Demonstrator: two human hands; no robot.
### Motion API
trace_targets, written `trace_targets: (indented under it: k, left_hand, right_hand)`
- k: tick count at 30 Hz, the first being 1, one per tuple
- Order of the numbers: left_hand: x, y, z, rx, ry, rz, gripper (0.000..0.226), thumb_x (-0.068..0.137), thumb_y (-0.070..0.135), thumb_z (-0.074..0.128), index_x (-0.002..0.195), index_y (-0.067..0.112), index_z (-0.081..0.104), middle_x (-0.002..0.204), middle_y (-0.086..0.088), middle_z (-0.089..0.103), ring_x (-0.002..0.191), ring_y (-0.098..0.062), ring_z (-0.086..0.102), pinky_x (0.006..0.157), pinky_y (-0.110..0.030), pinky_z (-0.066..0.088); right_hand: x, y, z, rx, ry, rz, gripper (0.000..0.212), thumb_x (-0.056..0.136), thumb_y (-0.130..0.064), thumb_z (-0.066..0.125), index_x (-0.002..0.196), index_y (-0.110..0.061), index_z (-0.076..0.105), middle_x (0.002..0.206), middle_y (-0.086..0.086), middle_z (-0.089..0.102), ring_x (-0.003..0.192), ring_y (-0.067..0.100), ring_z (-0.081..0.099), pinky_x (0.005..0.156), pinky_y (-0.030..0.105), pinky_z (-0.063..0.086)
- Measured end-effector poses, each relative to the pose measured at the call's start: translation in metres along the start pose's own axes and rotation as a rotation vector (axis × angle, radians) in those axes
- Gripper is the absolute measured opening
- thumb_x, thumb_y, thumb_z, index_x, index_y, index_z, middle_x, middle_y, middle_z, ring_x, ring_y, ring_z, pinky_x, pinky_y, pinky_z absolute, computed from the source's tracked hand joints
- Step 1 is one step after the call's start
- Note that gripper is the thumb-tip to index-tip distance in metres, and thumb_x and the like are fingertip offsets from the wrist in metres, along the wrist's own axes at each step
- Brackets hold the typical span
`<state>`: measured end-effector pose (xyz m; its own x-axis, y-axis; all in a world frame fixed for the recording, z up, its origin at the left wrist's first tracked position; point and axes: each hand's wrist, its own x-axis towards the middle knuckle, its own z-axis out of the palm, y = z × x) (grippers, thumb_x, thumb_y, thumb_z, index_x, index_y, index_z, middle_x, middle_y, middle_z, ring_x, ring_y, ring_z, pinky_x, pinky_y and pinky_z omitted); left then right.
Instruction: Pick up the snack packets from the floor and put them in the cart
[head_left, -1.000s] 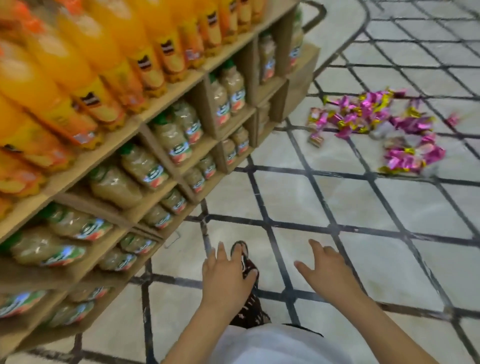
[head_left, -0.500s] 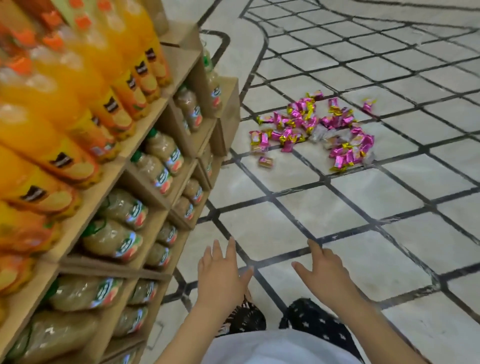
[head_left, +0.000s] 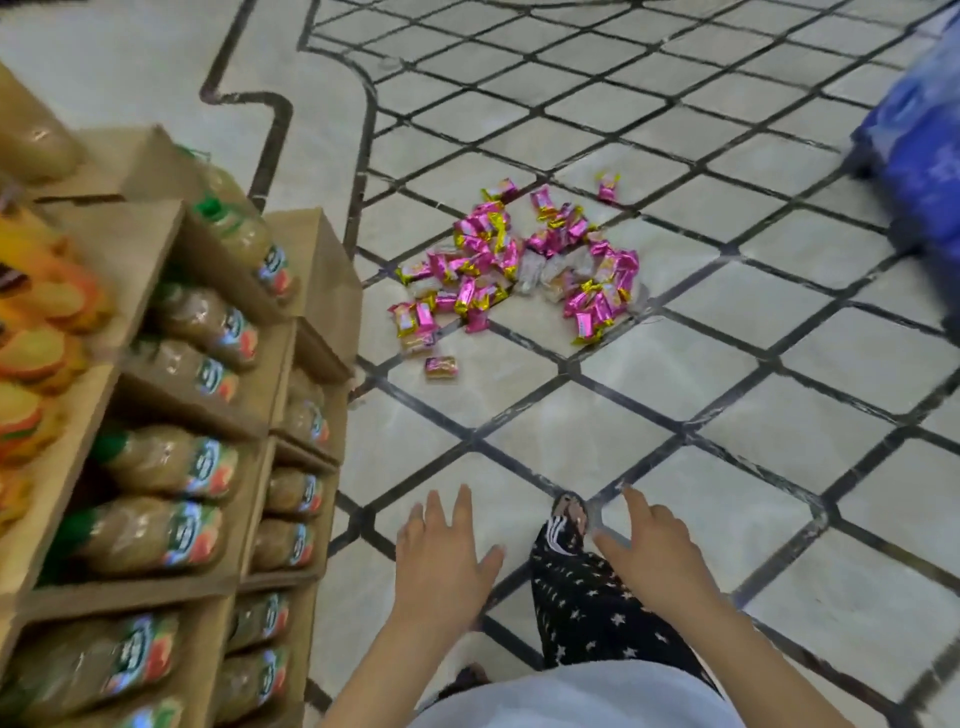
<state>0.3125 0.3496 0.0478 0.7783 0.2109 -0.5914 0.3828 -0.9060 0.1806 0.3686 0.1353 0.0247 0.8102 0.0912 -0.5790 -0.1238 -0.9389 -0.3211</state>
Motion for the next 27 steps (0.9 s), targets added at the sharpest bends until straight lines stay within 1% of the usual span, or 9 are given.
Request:
trace_targets:
  k: [3, 6, 8, 11, 13, 18, 21, 27]
  left_hand:
    - [0.052, 0.039, -0.037, 0.017, 0.027, 0.027, 0.078, 0.099, 0.059, 0.034, 0.157, 0.022, -0.002, 0.164, -0.016, 0.005, 0.151, -0.033, 0.008, 0.122, -0.044, 0.013]
    - [0.099, 0.082, -0.071, 0.0, 0.05, 0.066, 0.079, 0.099, 0.06, 0.036, 0.158, 0.023, -0.001, 0.164, -0.015, 0.007, 0.151, -0.033, 0.008, 0.122, -0.044, 0.014]
    - [0.129, 0.111, -0.091, -0.018, 0.057, 0.083, 0.078, 0.099, 0.06, 0.036, 0.158, 0.023, 0.0, 0.164, -0.014, 0.006, 0.151, -0.031, 0.007, 0.123, -0.043, 0.013]
    - [0.164, 0.146, -0.113, -0.056, 0.05, 0.112, 0.078, 0.099, 0.058, 0.037, 0.158, 0.023, 0.0, 0.164, -0.014, 0.004, 0.151, -0.032, 0.004, 0.123, -0.044, 0.011]
    - [0.183, 0.161, -0.125, -0.061, 0.038, 0.133, 0.078, 0.099, 0.057, 0.037, 0.158, 0.023, 0.0, 0.164, -0.015, 0.004, 0.151, -0.033, 0.003, 0.123, -0.043, 0.009]
    - [0.248, 0.165, -0.148, -0.004, -0.002, 0.153, 0.078, 0.098, 0.057, 0.04, 0.158, 0.023, 0.003, 0.163, -0.016, 0.01, 0.15, -0.033, 0.01, 0.122, -0.042, 0.014]
    - [0.296, 0.162, -0.17, -0.016, -0.049, 0.167, 0.077, 0.098, 0.057, 0.041, 0.158, 0.025, 0.004, 0.164, -0.014, 0.007, 0.15, -0.032, 0.009, 0.121, -0.041, 0.012]
    - [0.399, 0.167, -0.238, 0.063, -0.114, 0.198, 0.078, 0.099, 0.058, 0.038, 0.158, 0.022, 0.001, 0.164, -0.014, 0.007, 0.151, -0.032, 0.007, 0.121, -0.043, 0.012]
  right_hand:
    - [0.053, -0.001, -0.044, 0.027, -0.001, 0.004, 0.072, 0.096, -0.054, 0.044, 0.153, -0.023, 0.015, 0.14, 0.012, 0.043, 0.125, 0.03, 0.043, 0.097, 0.041, 0.044]
    - [0.099, -0.001, -0.089, 0.029, -0.012, -0.008, 0.073, 0.096, -0.054, 0.044, 0.154, -0.023, 0.013, 0.143, 0.011, 0.04, 0.131, 0.029, 0.038, 0.1, 0.039, 0.042]
    - [0.128, -0.002, -0.117, -0.011, -0.018, -0.024, 0.072, 0.097, -0.055, 0.042, 0.155, -0.023, 0.011, 0.143, 0.01, 0.039, 0.132, 0.029, 0.036, 0.1, 0.038, 0.041]
    - [0.169, 0.0, -0.147, -0.055, -0.007, -0.014, 0.073, 0.096, -0.056, 0.042, 0.154, -0.023, 0.012, 0.143, 0.011, 0.04, 0.132, 0.03, 0.038, 0.1, 0.038, 0.041]
    - [0.195, 0.0, -0.16, -0.021, -0.009, 0.006, 0.074, 0.095, -0.056, 0.044, 0.153, -0.022, 0.015, 0.142, 0.012, 0.042, 0.13, 0.031, 0.04, 0.1, 0.04, 0.042]
    - [0.257, -0.008, -0.181, 0.083, -0.045, 0.096, 0.075, 0.094, -0.056, 0.047, 0.154, -0.024, 0.015, 0.146, 0.015, 0.039, 0.134, 0.032, 0.037, 0.105, 0.041, 0.04]
    - [0.3, -0.018, -0.195, 0.121, -0.045, 0.146, 0.073, 0.094, -0.054, 0.048, 0.153, -0.024, 0.017, 0.143, 0.015, 0.041, 0.132, 0.033, 0.039, 0.103, 0.04, 0.041]
    - [0.387, -0.048, -0.226, 0.205, -0.075, 0.3, 0.071, 0.095, -0.054, 0.048, 0.153, -0.025, 0.019, 0.137, 0.017, 0.044, 0.128, 0.035, 0.043, 0.101, 0.04, 0.042]
